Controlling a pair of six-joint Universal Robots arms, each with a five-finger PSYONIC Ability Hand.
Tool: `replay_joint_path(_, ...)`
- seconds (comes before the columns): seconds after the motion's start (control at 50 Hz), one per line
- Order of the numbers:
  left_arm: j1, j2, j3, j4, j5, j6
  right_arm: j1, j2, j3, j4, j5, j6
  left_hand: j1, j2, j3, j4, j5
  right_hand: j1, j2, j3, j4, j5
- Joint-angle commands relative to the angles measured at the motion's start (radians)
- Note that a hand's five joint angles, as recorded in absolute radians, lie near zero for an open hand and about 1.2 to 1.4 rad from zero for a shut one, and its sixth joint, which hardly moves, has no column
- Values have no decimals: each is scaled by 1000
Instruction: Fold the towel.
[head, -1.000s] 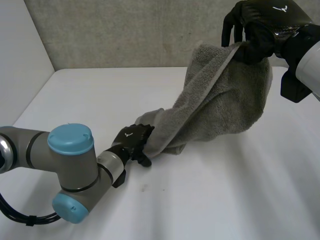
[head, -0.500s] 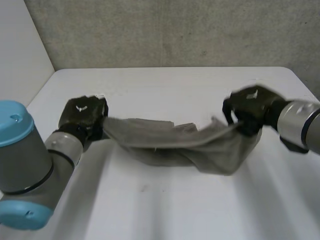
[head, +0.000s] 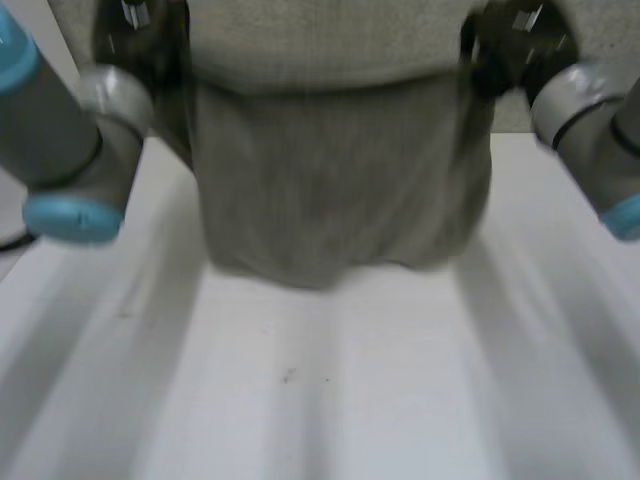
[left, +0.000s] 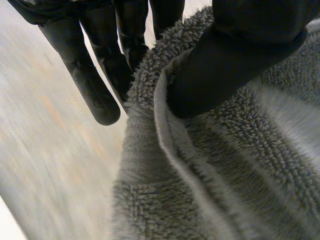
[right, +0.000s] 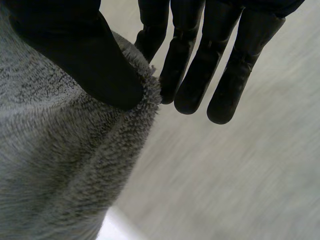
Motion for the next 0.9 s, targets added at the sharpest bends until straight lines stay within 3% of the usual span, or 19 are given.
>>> replay_joint_path(0.02,-30,13,156,7,-7,-142,4,-124,85,-172,27,80,225,182,184,179,197,21,209,208,204,247)
replay_joint_path(0.12,-25,79,-62,-87,-9,-158,6,-160,241,-56,-85,73,225,182,184,179,197,21,209,208,204,247)
replay_joint_path(0.22,4,139,-457,-95,-1,-158,7,-143,384,117,-174,12,225,182,184,179,197,21,209,208,204,247)
replay_joint_path(0.38,4,130,-805,-18,5,-148,-2,-32,605,213,-186,-225,225,182,184,179,197,21,209,208,204,247)
replay_joint_path(0.58,6,203,-922,17,5,-149,-17,-78,639,213,-197,-93,132,89,91,87,105,21,209,208,204,247)
replay_joint_path(0.62,7,226,-939,19,6,-149,-26,-136,633,213,-197,-41,70,27,29,24,42,-810,-622,-623,-627,-584)
replay_joint_path(0.64,9,240,-950,20,5,-149,-26,-137,633,213,-197,-41,41,-2,0,-5,13,-815,-627,-628,-632,-589)
replay_joint_path(0.66,13,252,-964,25,5,-149,-37,-155,631,212,-197,-33,32,-11,-9,-14,4,-966,-778,-779,-783,-740)
replay_joint_path(0.82,47,280,-1017,63,6,-149,-69,-178,555,207,-203,-44,-51,-94,-91,-96,-78,-985,-797,-798,-802,-759)
replay_joint_path(0.9,52,280,-1028,74,6,-149,-60,-135,461,221,-211,-134,-51,-94,-91,-96,-78,-976,-788,-789,-794,-750)
